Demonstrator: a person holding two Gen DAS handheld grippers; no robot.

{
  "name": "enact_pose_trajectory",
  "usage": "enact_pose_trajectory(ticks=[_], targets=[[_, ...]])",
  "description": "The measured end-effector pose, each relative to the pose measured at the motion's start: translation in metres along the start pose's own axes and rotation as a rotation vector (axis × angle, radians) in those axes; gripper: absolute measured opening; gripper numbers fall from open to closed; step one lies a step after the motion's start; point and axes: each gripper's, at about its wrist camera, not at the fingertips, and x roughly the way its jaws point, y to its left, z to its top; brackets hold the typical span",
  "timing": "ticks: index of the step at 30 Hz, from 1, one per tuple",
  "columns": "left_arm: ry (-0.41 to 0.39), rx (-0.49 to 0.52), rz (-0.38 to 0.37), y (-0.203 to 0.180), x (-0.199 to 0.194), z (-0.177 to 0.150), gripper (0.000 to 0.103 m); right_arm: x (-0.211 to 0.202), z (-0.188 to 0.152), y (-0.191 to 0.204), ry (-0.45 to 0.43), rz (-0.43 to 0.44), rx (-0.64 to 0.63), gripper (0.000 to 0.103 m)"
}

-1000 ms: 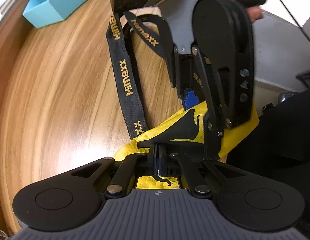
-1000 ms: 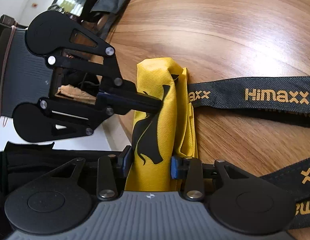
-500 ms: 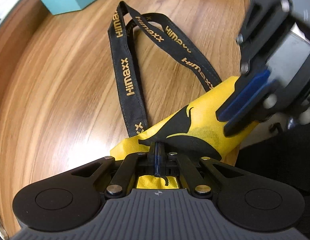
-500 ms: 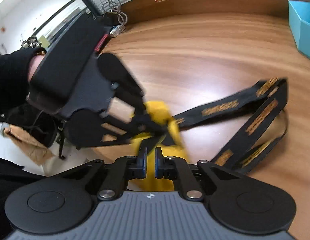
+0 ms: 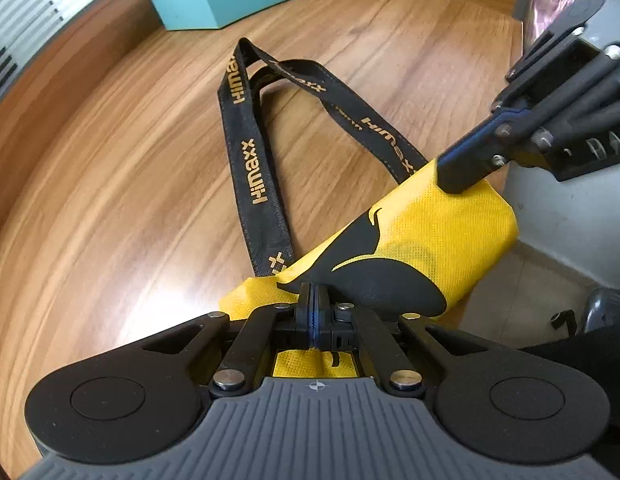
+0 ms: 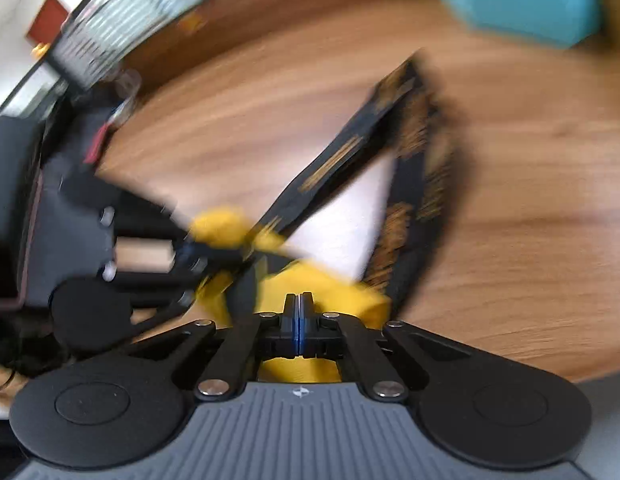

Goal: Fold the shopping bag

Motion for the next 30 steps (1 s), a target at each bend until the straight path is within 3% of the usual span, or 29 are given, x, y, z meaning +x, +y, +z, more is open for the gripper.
enact_pose_trajectory(ticks=[3,4,5,8,10,12,15,18,22,24,25,28,30], targets=[[-0.004,-0.021,0.000,-0.006,-0.005,-0.008,0.000,0.001,-0.010,0.027,-0.003,-0.096,-0.219,0.000],[-0.006,-0.021,-0.004,-0.007,-0.007,-0.011,0.000,0.000,-0.011,0.035,-0.006,-0.114,-0.277,0.006],[-0.009,-0.018,-0.005,-0.007,-0.007,-0.012,0.000,-0.004,-0.019,0.051,-0.028,-0.148,-0.407,0.027],[-0.011,-0.052,-0.015,-0.004,-0.010,-0.018,0.000,-0.014,-0.045,0.090,-0.092,-0.240,-0.751,0.055],[-0.003,-0.097,-0.041,0.003,-0.009,-0.016,0.000,-0.007,-0.070,0.112,-0.069,-0.298,-0.981,0.066],[0.012,-0.122,-0.070,0.010,-0.008,-0.014,0.000,0.004,-0.088,0.120,-0.066,-0.343,-1.105,0.066],[0.030,-0.136,-0.104,0.016,-0.007,-0.011,0.000,0.034,-0.114,0.132,-0.015,-0.495,-1.322,0.066],[0.038,-0.135,-0.106,0.015,-0.007,-0.010,0.000,0.054,-0.122,0.140,-0.056,-0.586,-1.386,0.066],[0.031,-0.142,-0.108,0.010,-0.013,-0.019,0.000,0.078,-0.128,0.137,0.003,-0.691,-1.469,0.067],[0.029,-0.135,-0.122,0.008,-0.013,-0.023,0.000,0.083,-0.129,0.131,-0.006,-0.721,-1.464,0.068],[0.031,-0.123,-0.129,0.006,-0.014,-0.025,0.000,0.082,-0.129,0.130,0.008,-0.709,-1.461,0.051],[0.042,-0.077,-0.134,-0.001,-0.017,-0.028,0.000,0.068,-0.118,0.133,0.057,-0.612,-1.382,0.048],[0.051,-0.086,-0.164,0.002,-0.017,-0.029,0.000,0.066,-0.118,0.134,0.089,-0.608,-1.427,0.049]])
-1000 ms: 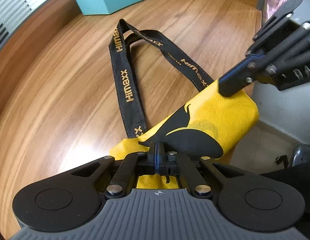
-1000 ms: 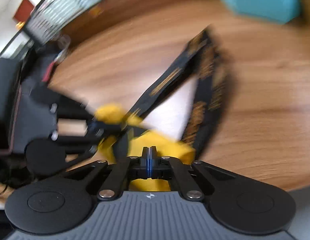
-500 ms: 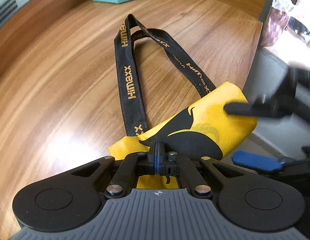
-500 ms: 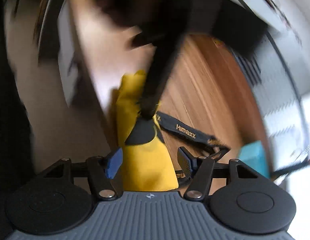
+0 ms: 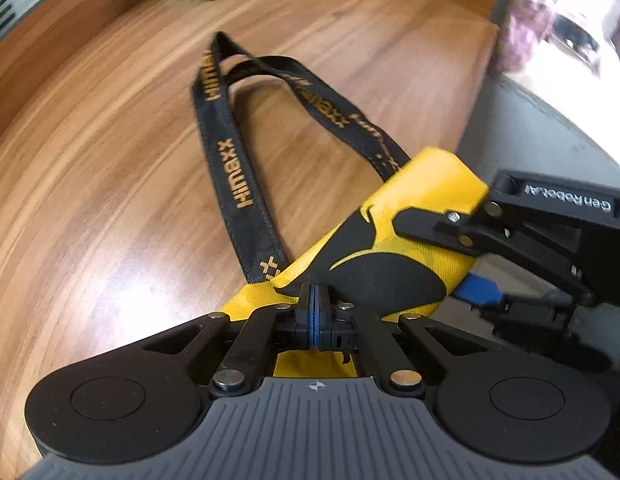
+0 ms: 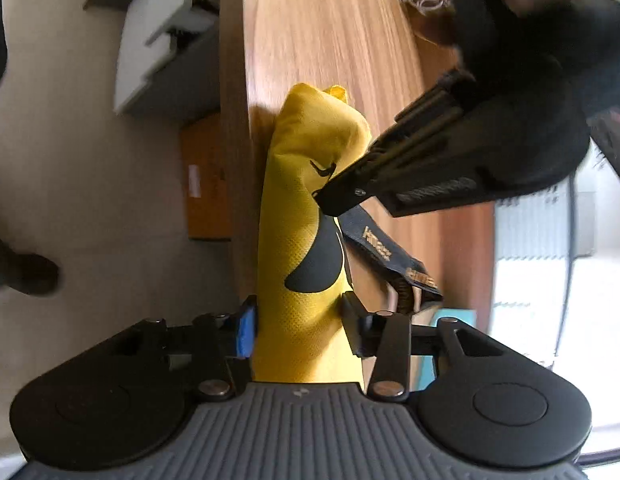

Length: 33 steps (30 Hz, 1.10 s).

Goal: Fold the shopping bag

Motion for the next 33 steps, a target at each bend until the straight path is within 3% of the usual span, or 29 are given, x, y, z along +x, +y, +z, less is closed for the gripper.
enact_pose_trajectory(ticks=[3,6,8,11,13,14,15,18,21,25,28,31,33], targets=[[0.006,-0.010,-0.058,0.003,0.001,-0.002,0.000,0.007,-0.003,0.022,0.026,-0.091,-0.154,0.058],[-0.012,-0.008,-0.052,0.005,0.001,-0.003,0.000,0.015,-0.003,0.029,0.035,-0.119,-0.171,0.048],[-0.046,0.050,-0.024,-0.001,-0.004,-0.006,0.000,0.012,-0.001,-0.002,0.034,-0.003,-0.007,0.044],[-0.163,0.133,0.029,-0.010,-0.023,-0.018,0.000,0.011,-0.011,-0.029,0.006,0.094,0.044,0.037],[-0.303,0.066,0.033,-0.005,-0.050,-0.033,0.008,0.005,-0.014,-0.043,-0.011,0.107,0.089,0.035],[-0.323,0.046,0.032,-0.003,-0.054,-0.035,0.014,0.002,-0.016,-0.052,-0.016,0.096,0.108,0.035],[-0.373,-0.007,0.040,0.003,-0.065,-0.040,0.028,-0.001,-0.018,-0.061,-0.022,0.085,0.126,0.035],[-0.504,-0.130,0.076,0.018,-0.092,-0.045,0.053,0.013,-0.032,-0.081,-0.020,0.034,0.181,0.034],[-0.622,-0.276,0.072,0.033,-0.120,-0.042,0.057,0.025,-0.037,-0.113,-0.013,-0.027,0.267,0.034],[-0.735,-0.597,-0.034,0.053,-0.149,-0.035,0.067,0.041,-0.039,-0.164,-0.014,-0.129,0.384,0.034],[-0.822,-0.799,-0.120,0.067,-0.159,-0.023,0.071,0.030,-0.038,-0.224,-0.088,-0.264,0.461,0.035],[-0.863,-0.968,-0.201,0.088,-0.167,-0.006,0.071,0.026,-0.030,-0.250,-0.148,-0.328,0.449,0.035],[-0.913,-1.015,-0.240,0.094,-0.174,-0.001,0.067,0.016,-0.023,-0.270,-0.205,-0.377,0.435,0.035]])
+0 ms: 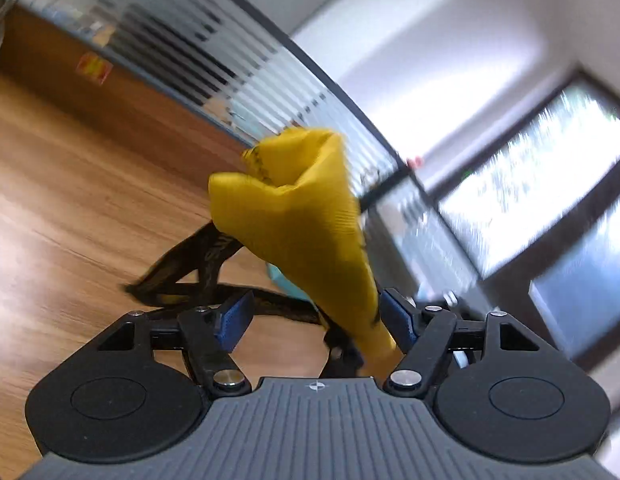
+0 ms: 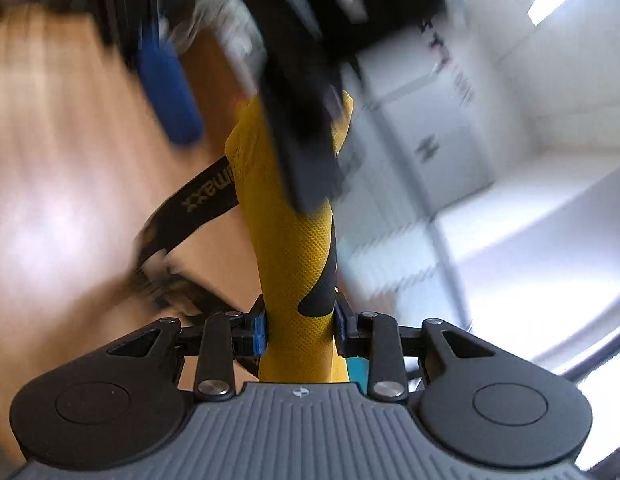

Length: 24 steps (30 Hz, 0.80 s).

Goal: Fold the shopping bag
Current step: 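Lift the rolled bundle off the desk with the left gripper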

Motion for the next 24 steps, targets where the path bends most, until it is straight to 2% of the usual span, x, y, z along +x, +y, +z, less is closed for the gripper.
enact_pose_trajectory(ticks=[4,5,9,12,18,22,24], targets=[[-0.103,-0.065,0.007,-0.011,-0.001,0.016,0.060,0.009,0.012,-0.015,-0.078,-0.030,0.010,0.035],[-0.114,-0.068,0.014,-0.013,0.002,0.018,0.052,0.012,0.014,-0.018,-0.095,-0.034,0.012,0.035],[-0.095,-0.136,0.004,-0.012,0.021,0.031,0.048,0.031,0.009,-0.036,-0.117,-0.021,0.078,0.035],[-0.087,-0.078,0.038,-0.022,0.032,0.038,0.047,0.042,-0.006,-0.042,-0.136,-0.010,0.082,0.035],[-0.164,-0.017,0.107,-0.042,0.045,0.033,0.039,0.059,-0.027,-0.062,-0.174,0.018,0.097,0.035],[-0.224,0.134,0.214,-0.072,0.036,0.029,0.037,0.067,-0.039,-0.073,-0.239,0.020,0.111,0.040],[-0.264,0.221,0.251,-0.086,0.027,0.031,0.037,0.069,-0.042,-0.078,-0.311,0.010,0.138,0.043]])
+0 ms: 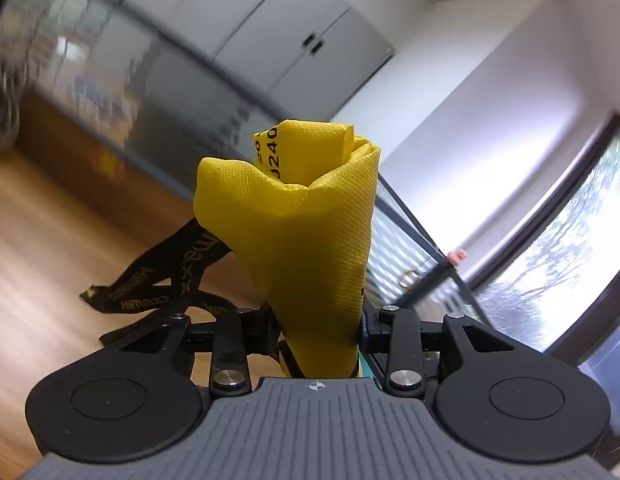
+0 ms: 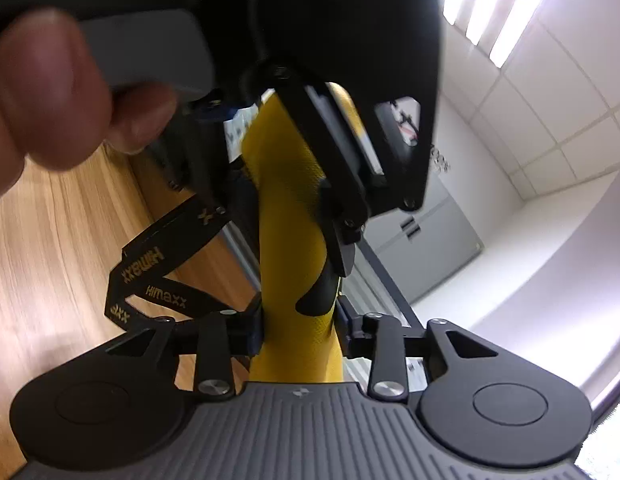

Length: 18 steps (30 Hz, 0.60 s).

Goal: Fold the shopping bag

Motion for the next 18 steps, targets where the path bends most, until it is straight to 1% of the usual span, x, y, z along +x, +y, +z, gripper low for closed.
enact_pose_trajectory(ticks=[2,4,5,6,7,8,9,10,11,12,13,14,15,16,18], targets=[[-0.038,0.031,0.020,-0.004,-0.006,0.006,0.037,0.003,-0.002,-0.006,-0.061,-0.012,0.017,0.047],[-0.132,0.114,0.106,-0.007,-0.020,0.021,0.037,0.006,-0.001,-0.006,-0.104,-0.014,-0.001,0.048],[-0.170,0.123,0.142,-0.006,-0.025,0.026,0.037,0.008,-0.001,-0.006,-0.125,-0.015,-0.009,0.048],[-0.216,0.141,0.193,-0.001,-0.032,0.035,0.037,0.008,0.001,-0.003,-0.151,-0.010,-0.022,0.048],[-0.229,0.156,0.230,0.008,-0.037,0.047,0.037,0.008,0.006,-0.003,-0.163,0.018,-0.002,0.048],[-0.245,0.155,0.259,0.013,-0.039,0.051,0.036,0.001,0.018,-0.006,-0.164,0.034,0.019,0.048],[-0.262,0.201,0.325,0.026,-0.044,0.060,0.037,-0.007,0.029,-0.011,-0.154,0.047,0.063,0.048],[-0.278,0.232,0.379,0.033,-0.048,0.065,0.036,-0.002,0.028,-0.017,-0.131,0.068,0.128,0.048],[-0.285,0.239,0.400,0.037,-0.052,0.067,0.036,-0.015,0.031,-0.016,-0.113,0.076,0.167,0.048],[-0.283,0.245,0.400,0.050,-0.061,0.073,0.036,-0.015,0.027,-0.023,-0.061,0.088,0.263,0.048],[-0.283,0.248,0.411,0.062,-0.069,0.077,0.036,-0.002,0.010,-0.030,-0.022,0.114,0.342,0.048],[-0.302,0.262,0.444,0.067,-0.075,0.078,0.036,0.012,-0.007,-0.038,0.018,0.140,0.421,0.048],[-0.321,0.276,0.477,0.072,-0.080,0.079,0.036,0.017,-0.015,-0.048,0.056,0.149,0.520,0.048],[-0.334,0.286,0.505,0.082,-0.089,0.082,0.036,0.014,-0.030,-0.044,0.091,0.154,0.566,0.048],[-0.336,0.269,0.531,0.098,-0.098,0.084,0.036,0.009,-0.059,-0.034,0.161,0.164,0.659,0.048]])
